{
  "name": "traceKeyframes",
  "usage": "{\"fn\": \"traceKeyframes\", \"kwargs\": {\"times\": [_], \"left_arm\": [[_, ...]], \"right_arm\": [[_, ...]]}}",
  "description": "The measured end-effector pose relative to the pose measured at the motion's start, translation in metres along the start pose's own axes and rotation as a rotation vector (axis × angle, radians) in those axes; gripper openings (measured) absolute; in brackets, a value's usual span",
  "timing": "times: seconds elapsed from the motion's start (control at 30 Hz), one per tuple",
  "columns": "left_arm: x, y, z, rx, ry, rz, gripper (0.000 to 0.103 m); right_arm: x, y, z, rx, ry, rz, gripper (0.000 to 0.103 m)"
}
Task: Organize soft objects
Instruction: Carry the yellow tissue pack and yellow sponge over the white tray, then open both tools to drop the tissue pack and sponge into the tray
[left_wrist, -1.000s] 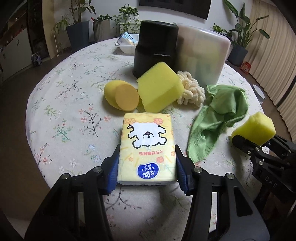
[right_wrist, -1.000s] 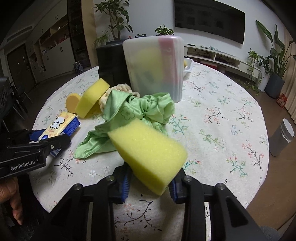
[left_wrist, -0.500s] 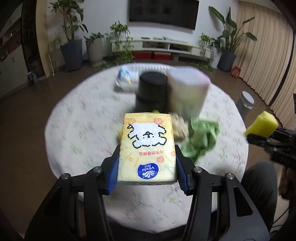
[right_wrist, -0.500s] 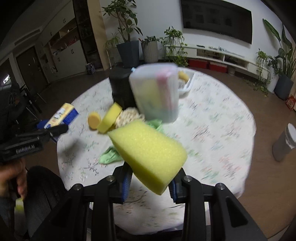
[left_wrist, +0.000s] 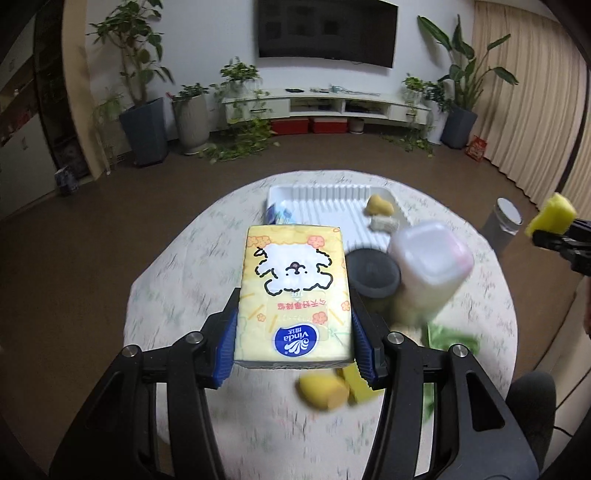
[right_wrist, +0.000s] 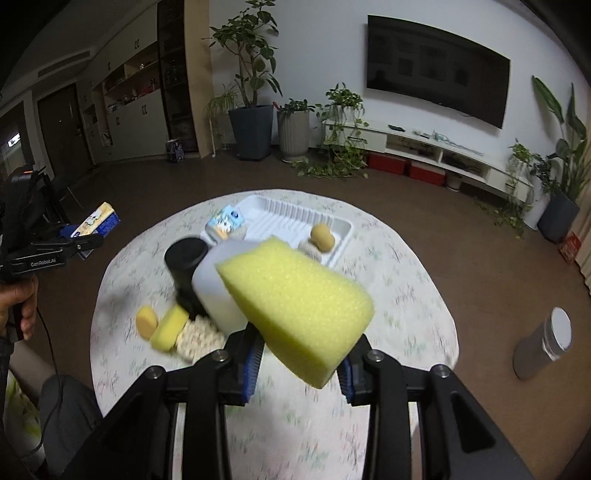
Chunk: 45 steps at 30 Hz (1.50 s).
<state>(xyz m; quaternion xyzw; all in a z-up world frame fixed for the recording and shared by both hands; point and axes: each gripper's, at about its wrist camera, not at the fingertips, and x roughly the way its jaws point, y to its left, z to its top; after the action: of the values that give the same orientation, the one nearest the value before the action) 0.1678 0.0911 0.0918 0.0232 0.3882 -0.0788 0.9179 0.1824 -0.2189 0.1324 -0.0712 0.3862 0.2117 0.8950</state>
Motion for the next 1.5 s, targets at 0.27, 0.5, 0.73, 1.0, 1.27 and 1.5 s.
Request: {"fn": "traceKeyframes", "kwargs": {"times": [0.27,0.5,0.73,1.0,1.27,1.5], "left_arm": [[0.075,-0.009,0.065,0.127,0.057,0.023,0.050],[0.134,-0.009,0.098,0.171,0.103,-0.006,0.050],[0.192,-0.019,0.109,0.219,0.192,-0.060,0.050],[0.255,-0.036,0.112,0.307,0.276,-0.073,0.050],[0.294,-0.036,0.094,0.306,0.338,-0.094,0.051],[0.296,-0.029,0.096,0.240,0.332,-0.125,0.051]], "right_arm": [[0.076,-0.011,0.076,-0.071,0.058,0.021,0.037],[0.130,-0.021,0.109,-0.103,0.117,0.071,0.038],[0.195,-0.019,0.128,-0.162,0.210,0.134,0.038],[0.277,-0.007,0.134,-0.226,0.358,0.199,0.038],[0.332,-0.003,0.112,-0.283,0.476,0.213,0.039],[0.337,-0.008,0.113,-0.266,0.466,0.216,0.045]]}}
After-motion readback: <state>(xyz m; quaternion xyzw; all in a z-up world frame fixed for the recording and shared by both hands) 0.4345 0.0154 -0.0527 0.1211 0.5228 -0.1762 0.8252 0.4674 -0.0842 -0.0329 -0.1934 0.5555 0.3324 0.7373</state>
